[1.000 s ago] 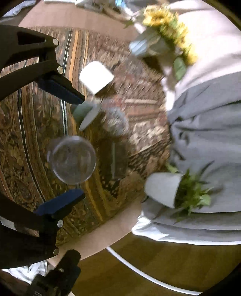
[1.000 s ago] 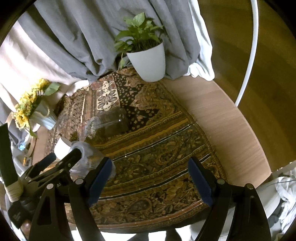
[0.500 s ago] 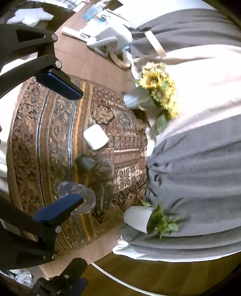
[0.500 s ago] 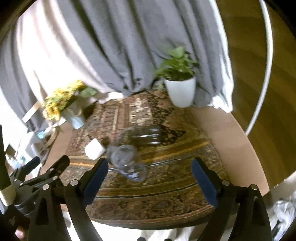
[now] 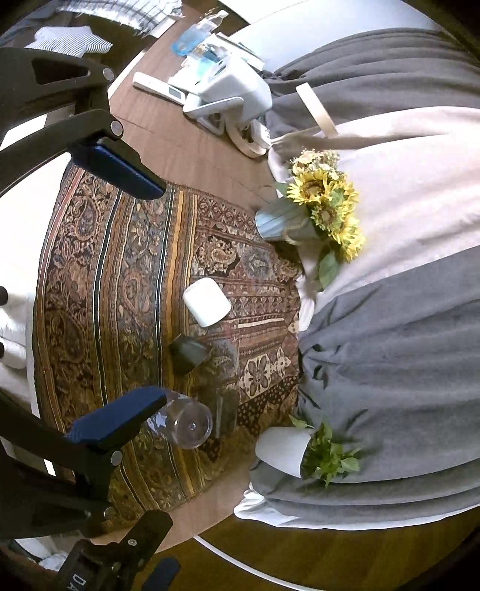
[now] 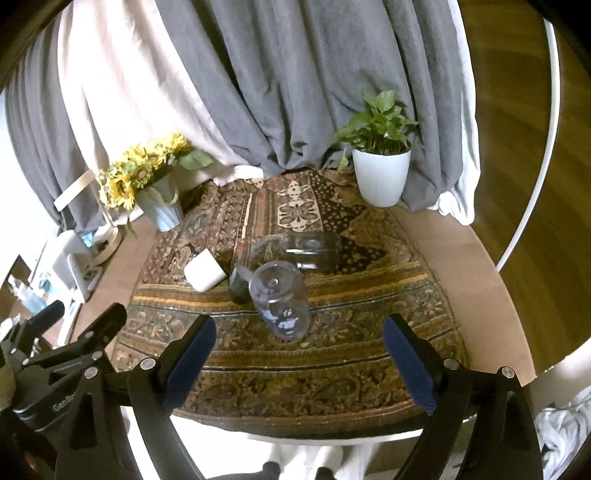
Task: Flip cup upside down
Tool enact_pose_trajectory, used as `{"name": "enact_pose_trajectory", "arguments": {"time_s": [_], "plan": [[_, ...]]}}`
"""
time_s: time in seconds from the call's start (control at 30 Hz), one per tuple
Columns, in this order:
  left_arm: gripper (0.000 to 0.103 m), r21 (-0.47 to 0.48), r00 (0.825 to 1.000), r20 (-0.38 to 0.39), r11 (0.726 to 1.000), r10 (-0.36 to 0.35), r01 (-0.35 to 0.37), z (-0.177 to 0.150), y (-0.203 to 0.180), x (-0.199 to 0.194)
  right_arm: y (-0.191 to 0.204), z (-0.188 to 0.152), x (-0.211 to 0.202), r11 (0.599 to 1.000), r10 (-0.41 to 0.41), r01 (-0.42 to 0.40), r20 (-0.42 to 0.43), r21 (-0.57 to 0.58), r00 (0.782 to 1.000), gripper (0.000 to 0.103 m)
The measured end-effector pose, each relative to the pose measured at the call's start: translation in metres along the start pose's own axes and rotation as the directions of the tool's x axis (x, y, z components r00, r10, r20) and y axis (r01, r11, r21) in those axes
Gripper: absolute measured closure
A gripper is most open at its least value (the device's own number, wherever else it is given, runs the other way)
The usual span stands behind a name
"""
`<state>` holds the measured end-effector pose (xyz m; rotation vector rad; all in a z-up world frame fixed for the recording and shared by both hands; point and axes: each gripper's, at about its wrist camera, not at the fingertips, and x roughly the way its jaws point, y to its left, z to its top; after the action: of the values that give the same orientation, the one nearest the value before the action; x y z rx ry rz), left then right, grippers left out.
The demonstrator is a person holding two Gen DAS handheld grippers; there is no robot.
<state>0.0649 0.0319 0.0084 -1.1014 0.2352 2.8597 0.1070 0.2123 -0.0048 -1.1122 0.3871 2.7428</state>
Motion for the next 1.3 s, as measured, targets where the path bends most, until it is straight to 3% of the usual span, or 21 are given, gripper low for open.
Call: {"name": "enact_pose_trajectory", "arguments": {"time_s": [0.43,1.3], "plan": [[0.000,0.014,0.999,0.010,0.999,-0.042,0.042,0.004,0.004,-0.001,0.008,-0.003,-0.009,0.999,-0.029,0.028,0.036,0.021,0.999,0.011],[0.000,0.007,0.997,0.071,0.999,-0.032,0.032,0.010,0.007,-0.017,0.009,-0.001,-0.023,1.000,-0.024,0.022,0.098,0.021,0.995,0.011]]}}
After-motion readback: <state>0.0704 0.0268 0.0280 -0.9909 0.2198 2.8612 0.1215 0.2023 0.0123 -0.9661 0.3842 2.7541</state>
